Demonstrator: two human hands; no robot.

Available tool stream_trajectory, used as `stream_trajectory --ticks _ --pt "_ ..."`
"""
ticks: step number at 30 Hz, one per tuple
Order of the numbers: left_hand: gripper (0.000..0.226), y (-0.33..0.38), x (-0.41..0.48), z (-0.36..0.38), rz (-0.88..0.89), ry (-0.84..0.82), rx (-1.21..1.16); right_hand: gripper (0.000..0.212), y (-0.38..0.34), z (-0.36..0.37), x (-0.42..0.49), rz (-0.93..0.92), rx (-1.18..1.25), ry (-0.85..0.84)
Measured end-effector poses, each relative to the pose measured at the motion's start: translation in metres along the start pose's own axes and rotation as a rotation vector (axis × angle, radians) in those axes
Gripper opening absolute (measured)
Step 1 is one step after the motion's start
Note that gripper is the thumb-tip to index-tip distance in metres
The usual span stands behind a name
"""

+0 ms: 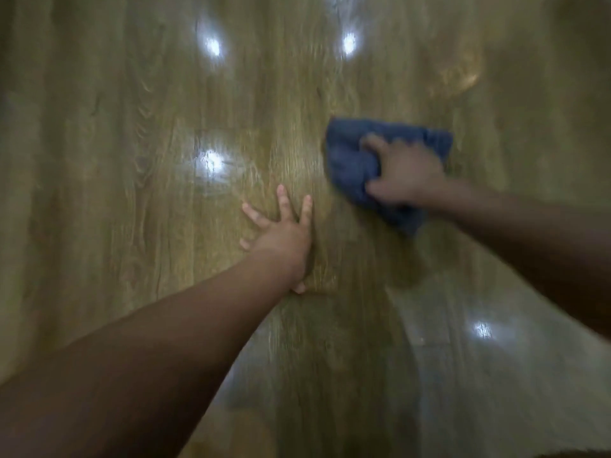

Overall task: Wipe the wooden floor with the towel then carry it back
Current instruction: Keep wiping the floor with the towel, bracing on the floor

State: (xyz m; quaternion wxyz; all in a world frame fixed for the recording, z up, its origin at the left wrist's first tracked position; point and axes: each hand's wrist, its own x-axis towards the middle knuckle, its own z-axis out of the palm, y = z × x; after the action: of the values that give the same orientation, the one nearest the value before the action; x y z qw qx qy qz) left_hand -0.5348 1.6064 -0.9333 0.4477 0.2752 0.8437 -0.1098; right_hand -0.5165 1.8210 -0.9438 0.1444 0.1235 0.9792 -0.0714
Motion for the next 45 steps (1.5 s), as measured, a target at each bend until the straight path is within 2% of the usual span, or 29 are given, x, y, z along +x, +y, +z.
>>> stream_trajectory --ticks 3,6,8,10,13,15,16,18,19,21,23,25,27,29,31,32,34,36,38,39,41,43,45 --pt "0.15 0.002 0.007 -0.001 -0.012 0.004 0.005 0.064 0.045 -0.044 0.108 0.082 0.0 -0.017" --pt "0.151 -0.001 0.01 0.001 -0.019 0.01 0.032 0.056 0.037 -0.058 0.128 0.088 -0.031 0.017" --pt "0.152 -0.004 0.012 0.001 -0.01 -0.002 0.031 0.056 0.023 -0.039 0.084 0.054 -0.019 0.015" --pt "0.153 -0.005 0.013 0.0 0.001 0.004 0.026 0.066 0.005 -0.002 0.001 -0.019 -0.035 -0.027" --pt "0.153 -0.004 0.013 0.0 0.009 -0.009 0.0 0.079 -0.044 0.044 -0.181 -0.12 0.053 -0.264" --pt "0.154 -0.004 0.014 0.002 0.011 -0.005 -0.003 0.067 -0.046 0.06 -0.237 -0.284 0.035 -0.329" --pt "0.154 -0.004 0.014 0.003 0.006 -0.002 -0.002 0.059 -0.04 0.06 -0.235 -0.355 0.019 -0.283" --pt "0.155 -0.005 0.016 0.004 0.014 0.018 0.019 0.061 -0.019 0.046 -0.173 -0.373 -0.031 -0.237" --pt "0.156 -0.005 0.017 0.005 0.017 0.021 0.014 0.063 -0.005 0.035 -0.123 -0.333 -0.052 -0.16" --pt "0.155 -0.005 0.018 0.007 0.007 0.024 0.007 0.061 0.021 0.012 -0.017 -0.16 -0.046 0.042" --pt "0.154 -0.005 0.015 0.008 -0.001 0.024 0.037 0.057 0.033 -0.009 0.064 -0.028 0.005 0.141" --pt "0.152 -0.006 0.014 0.009 0.007 0.035 0.073 0.055 0.032 -0.021 0.108 0.129 0.059 0.193" --pt "0.152 -0.007 0.014 0.006 0.019 0.039 0.087 0.056 0.024 -0.015 0.103 0.196 0.082 0.179" --pt "0.153 -0.006 0.012 0.005 0.012 0.021 0.07 0.064 0.012 0.006 0.046 0.099 0.064 0.126" --pt "0.153 -0.006 0.012 0.005 0.013 0.024 0.066 0.071 -0.007 0.033 -0.049 0.009 0.114 0.099" --pt "0.154 -0.006 0.013 0.005 0.016 0.026 0.059 0.071 -0.021 0.045 -0.104 -0.04 0.181 0.043" --pt "0.155 -0.007 0.015 0.007 0.02 0.028 0.044 0.063 -0.033 0.07 -0.189 -0.255 0.212 -0.057" --pt "0.156 -0.008 0.016 0.009 0.019 0.02 0.036 0.055 -0.021 0.079 -0.209 -0.472 0.139 -0.128" --pt "0.157 -0.008 0.018 0.01 0.017 0.03 0.039 0.062 0.003 0.064 -0.159 -0.584 0.077 -0.038" --pt "0.156 -0.008 0.019 0.009 0.013 0.035 0.031 0.067 0.016 0.05 -0.116 -0.553 0.058 0.063" --pt "0.156 -0.008 0.02 0.009 0.002 0.04 0.02 0.075 0.045 0.017 -0.016 -0.28 0.008 0.201" --pt "0.155 -0.007 0.019 0.009 0.003 0.034 0.027 0.078 0.06 -0.01 0.064 0.045 0.006 0.168" --pt "0.154 -0.009 0.018 0.01 0.009 0.04 0.056 0.073 0.058 -0.014 0.106 0.188 0.095 0.13"
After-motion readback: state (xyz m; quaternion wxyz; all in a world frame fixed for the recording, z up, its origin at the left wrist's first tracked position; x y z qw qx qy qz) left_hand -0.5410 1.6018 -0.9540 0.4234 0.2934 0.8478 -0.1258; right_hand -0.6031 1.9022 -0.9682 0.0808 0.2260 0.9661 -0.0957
